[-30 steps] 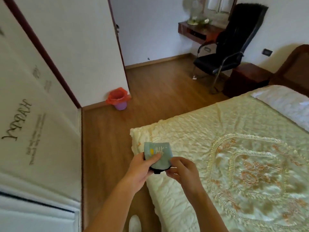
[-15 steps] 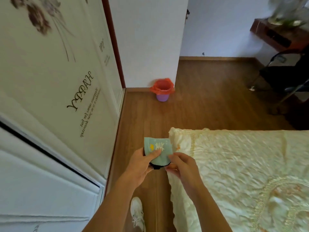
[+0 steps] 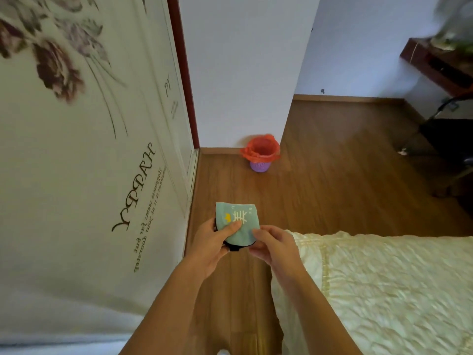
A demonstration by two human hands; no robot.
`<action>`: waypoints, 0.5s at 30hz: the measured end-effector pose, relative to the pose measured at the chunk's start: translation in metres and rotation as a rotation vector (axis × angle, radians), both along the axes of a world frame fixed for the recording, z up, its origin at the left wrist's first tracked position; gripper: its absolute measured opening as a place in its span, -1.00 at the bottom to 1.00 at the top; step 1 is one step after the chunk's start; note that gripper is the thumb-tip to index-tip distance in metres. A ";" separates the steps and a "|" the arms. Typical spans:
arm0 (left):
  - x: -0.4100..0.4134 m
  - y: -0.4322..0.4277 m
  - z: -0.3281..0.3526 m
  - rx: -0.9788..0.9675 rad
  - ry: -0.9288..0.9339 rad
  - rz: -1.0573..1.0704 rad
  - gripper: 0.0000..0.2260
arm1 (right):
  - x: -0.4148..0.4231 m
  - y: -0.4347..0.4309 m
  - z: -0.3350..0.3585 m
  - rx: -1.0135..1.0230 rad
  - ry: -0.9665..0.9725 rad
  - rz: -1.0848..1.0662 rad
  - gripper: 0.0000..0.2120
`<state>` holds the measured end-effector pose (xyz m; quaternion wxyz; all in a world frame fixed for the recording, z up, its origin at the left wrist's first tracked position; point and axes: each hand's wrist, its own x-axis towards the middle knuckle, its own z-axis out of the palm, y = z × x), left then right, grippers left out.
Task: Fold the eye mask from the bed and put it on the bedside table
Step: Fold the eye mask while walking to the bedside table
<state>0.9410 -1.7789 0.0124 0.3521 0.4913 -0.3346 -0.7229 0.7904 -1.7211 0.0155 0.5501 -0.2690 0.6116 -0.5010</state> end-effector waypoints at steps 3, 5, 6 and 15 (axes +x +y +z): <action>-0.007 -0.041 0.000 0.006 0.025 0.007 -0.73 | -0.008 -0.042 0.000 -0.012 -0.002 -0.006 -0.88; -0.015 -0.071 -0.001 0.007 0.018 -0.004 -0.75 | -0.016 -0.072 -0.003 -0.012 0.007 -0.013 -0.86; -0.020 -0.086 -0.002 0.004 0.012 -0.010 -0.76 | -0.022 -0.086 -0.006 -0.009 0.009 -0.017 -0.86; -0.115 -0.256 -0.005 -0.047 -0.053 -0.082 -0.75 | -0.119 -0.248 -0.016 -0.059 -0.015 -0.098 -0.87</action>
